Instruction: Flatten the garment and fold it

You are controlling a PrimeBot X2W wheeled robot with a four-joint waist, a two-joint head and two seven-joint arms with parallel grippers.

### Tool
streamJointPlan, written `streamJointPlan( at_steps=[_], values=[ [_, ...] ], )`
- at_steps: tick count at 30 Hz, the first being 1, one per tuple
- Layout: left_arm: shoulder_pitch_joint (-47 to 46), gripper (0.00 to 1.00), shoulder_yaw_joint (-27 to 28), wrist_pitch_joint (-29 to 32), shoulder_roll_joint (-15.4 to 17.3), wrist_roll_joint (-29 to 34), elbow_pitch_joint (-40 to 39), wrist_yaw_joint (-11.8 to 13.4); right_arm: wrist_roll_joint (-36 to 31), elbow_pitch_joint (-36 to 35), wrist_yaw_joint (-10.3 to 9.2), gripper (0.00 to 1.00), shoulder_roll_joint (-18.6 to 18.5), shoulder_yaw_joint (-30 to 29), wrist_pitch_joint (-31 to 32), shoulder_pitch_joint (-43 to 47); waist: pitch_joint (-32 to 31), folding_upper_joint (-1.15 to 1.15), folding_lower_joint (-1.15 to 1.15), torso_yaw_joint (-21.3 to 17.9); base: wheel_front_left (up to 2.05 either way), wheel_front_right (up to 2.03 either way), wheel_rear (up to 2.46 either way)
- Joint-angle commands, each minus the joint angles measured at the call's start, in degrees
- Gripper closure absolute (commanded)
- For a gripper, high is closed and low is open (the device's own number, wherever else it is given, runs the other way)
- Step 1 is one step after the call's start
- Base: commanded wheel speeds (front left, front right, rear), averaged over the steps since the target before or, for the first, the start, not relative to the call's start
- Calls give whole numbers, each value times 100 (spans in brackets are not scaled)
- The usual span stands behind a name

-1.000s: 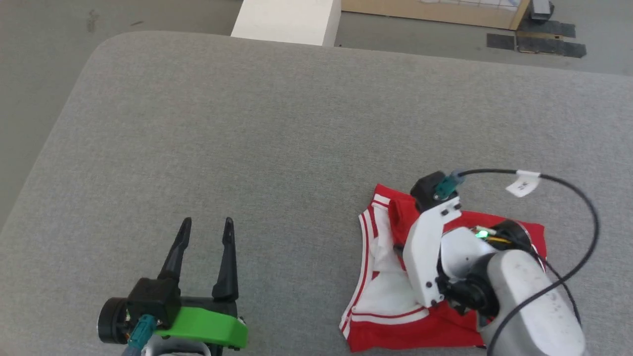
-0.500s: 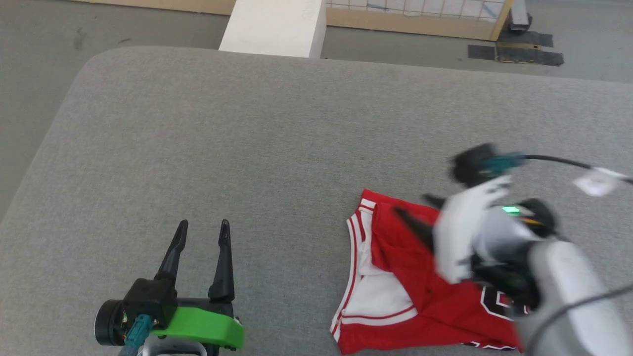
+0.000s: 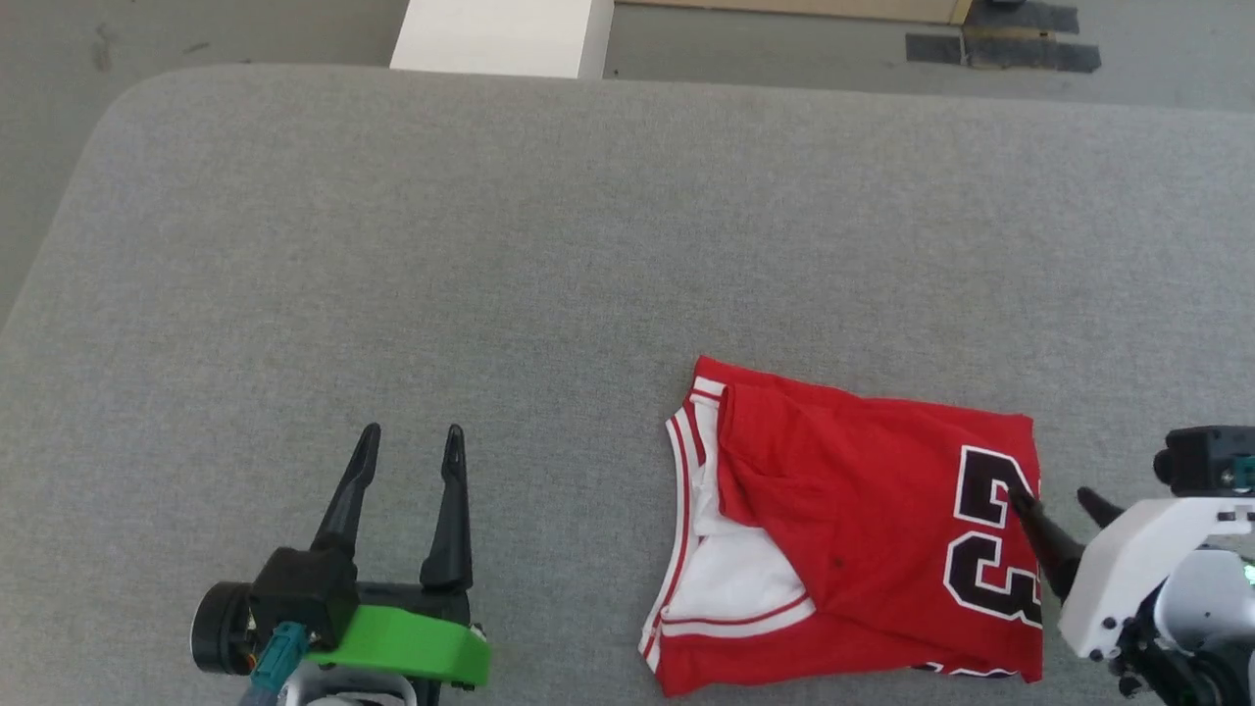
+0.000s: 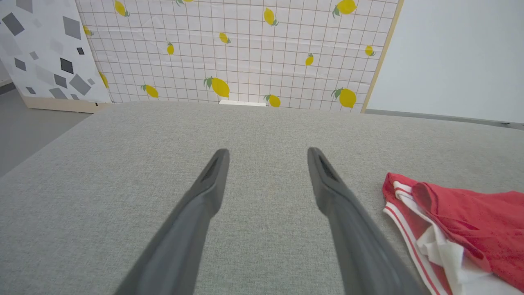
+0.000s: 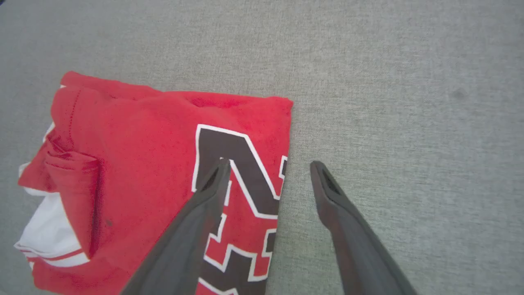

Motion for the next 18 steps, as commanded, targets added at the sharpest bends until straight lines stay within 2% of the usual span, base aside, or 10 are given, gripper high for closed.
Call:
streamJointPlan(
  at_steps=[1,8,9,10,11,18],
  values=[
    [-117,0,-20,-22,5,95,17,-37,-6,94,-9,0,39,-9,-28,15,111,0,0,18,0,0,0],
    [-259,0,-61,2,73,132,67,-79,-135,941,-9,0,261,-103,-82,-216,152,0,0,151,0,0,0],
    [-265,0,-67,8,83,137,67,-80,-151,1023,-9,6,276,-86,-84,-238,142,0,0,167,0,0,0],
    [-271,0,-76,13,99,150,64,-81,-136,1110,-9,73,298,-76,-78,-261,123,0,0,181,0,0,0],
    [-276,0,-87,21,112,163,61,-83,-106,1160,-9,100,315,-58,-64,-271,99,0,0,191,0,0,0],
    [-196,0,-97,63,191,180,-43,-48,-16,1115,-9,100,368,43,-179,-354,-245,0,0,85,0,0,0]
  ],
)
